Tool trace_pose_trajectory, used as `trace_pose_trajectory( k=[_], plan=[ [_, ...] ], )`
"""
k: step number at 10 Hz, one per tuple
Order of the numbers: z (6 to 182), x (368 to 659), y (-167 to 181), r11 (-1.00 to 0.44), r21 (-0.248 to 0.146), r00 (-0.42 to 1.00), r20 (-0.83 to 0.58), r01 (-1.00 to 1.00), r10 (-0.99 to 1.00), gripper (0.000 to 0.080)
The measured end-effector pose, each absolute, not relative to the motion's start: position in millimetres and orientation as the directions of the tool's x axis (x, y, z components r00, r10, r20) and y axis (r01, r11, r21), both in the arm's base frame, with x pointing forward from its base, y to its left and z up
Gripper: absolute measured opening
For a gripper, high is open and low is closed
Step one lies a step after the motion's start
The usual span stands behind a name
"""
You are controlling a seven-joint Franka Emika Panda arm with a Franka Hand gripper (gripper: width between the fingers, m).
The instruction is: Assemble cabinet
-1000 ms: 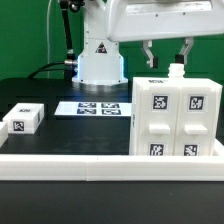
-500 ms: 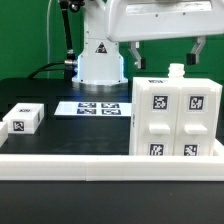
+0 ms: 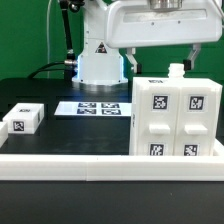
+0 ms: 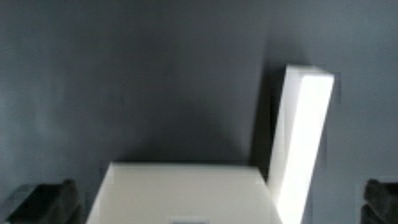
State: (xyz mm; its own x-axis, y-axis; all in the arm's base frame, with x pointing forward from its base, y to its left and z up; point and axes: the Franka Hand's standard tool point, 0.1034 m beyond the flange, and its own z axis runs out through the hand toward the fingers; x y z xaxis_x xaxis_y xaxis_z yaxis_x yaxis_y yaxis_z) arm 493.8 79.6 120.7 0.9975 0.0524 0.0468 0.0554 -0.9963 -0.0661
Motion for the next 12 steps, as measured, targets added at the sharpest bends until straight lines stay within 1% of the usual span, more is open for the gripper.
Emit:
trace_pose_trajectory(
  k=[1, 2, 5, 8, 9, 11, 12],
  plan=[
    [111.2, 480.5, 71.4, -0.997, -0.064, 0.999, 0.043, 0.032, 0.03, 0.0797],
    [105.3, 471.9, 66.4, -0.998, -0.061, 0.999, 0.029, 0.019, 0.017, 0.0797],
    [106.4, 473.9, 66.1, -0.998, -0.061, 0.999, 0.031, 0.025, 0.023, 0.0797],
    [105.0, 474.4, 43.6, -0.998, -0.056, 0.999, 0.03, 0.03, 0.028, 0.0797],
    [97.8, 460.2, 27.6, -0.998, -0.049, 0.999, 0.007, 0.039, 0.038, 0.0797],
    [79.6, 433.5, -18.3, -0.998, -0.029, 0.998, 0.008, 0.061, 0.061, 0.0797],
    [74.0, 426.5, -35.7, -0.999, -0.016, 0.999, 0.019, 0.044, 0.044, 0.0797]
  ],
)
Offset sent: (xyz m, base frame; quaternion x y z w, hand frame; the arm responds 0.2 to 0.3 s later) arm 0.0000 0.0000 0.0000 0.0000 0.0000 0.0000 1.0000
